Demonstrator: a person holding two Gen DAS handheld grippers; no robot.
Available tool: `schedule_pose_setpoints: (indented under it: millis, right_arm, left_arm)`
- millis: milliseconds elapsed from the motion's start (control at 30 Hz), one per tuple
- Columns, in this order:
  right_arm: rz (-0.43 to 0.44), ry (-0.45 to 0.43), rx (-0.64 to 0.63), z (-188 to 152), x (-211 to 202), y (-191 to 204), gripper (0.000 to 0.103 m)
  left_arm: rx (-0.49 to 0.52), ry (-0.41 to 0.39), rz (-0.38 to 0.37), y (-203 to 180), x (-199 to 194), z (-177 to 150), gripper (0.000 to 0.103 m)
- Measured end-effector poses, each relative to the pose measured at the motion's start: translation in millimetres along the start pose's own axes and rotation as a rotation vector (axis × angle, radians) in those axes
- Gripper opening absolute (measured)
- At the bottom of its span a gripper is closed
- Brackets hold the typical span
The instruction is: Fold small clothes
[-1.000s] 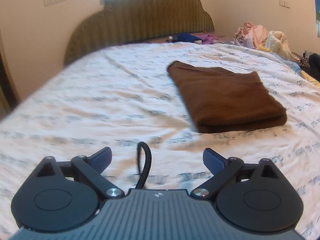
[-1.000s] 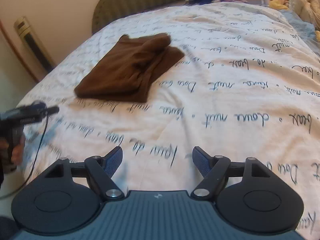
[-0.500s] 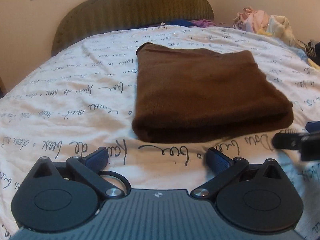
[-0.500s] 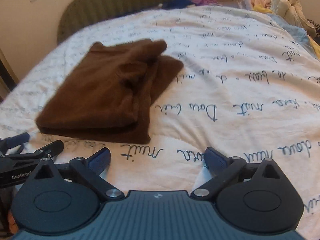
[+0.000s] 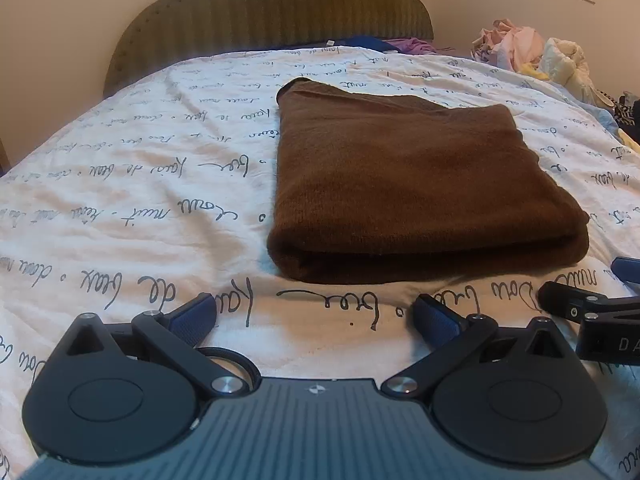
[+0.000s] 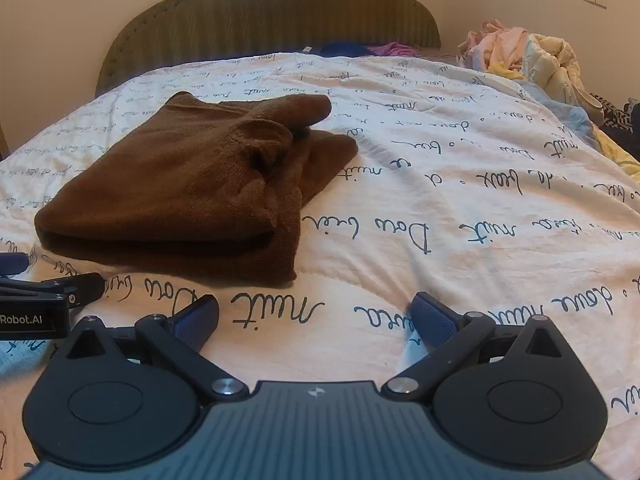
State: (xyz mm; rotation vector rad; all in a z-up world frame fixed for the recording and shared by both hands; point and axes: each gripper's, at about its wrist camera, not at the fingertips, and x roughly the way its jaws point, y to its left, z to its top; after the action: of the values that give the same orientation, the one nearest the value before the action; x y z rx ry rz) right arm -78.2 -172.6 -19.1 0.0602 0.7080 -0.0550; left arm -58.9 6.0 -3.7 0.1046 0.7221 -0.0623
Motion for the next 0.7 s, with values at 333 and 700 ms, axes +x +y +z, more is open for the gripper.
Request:
schedule_pose_setpoints:
  millis: [333,700]
  right_arm:
    - [0.001,-0.004,0.002,-1.3,-0.9,-0.3,0.103]
    - [0.002,-0.004,0.003,-1.3,-1.1,-0.4,0.103]
  left_arm:
    - [-0.007,0.001,-0.005,1.5,-0.1,0.2,0.103]
    - [-0.014,0.001,-0.014,2.0,-1.8,-0.4,0.103]
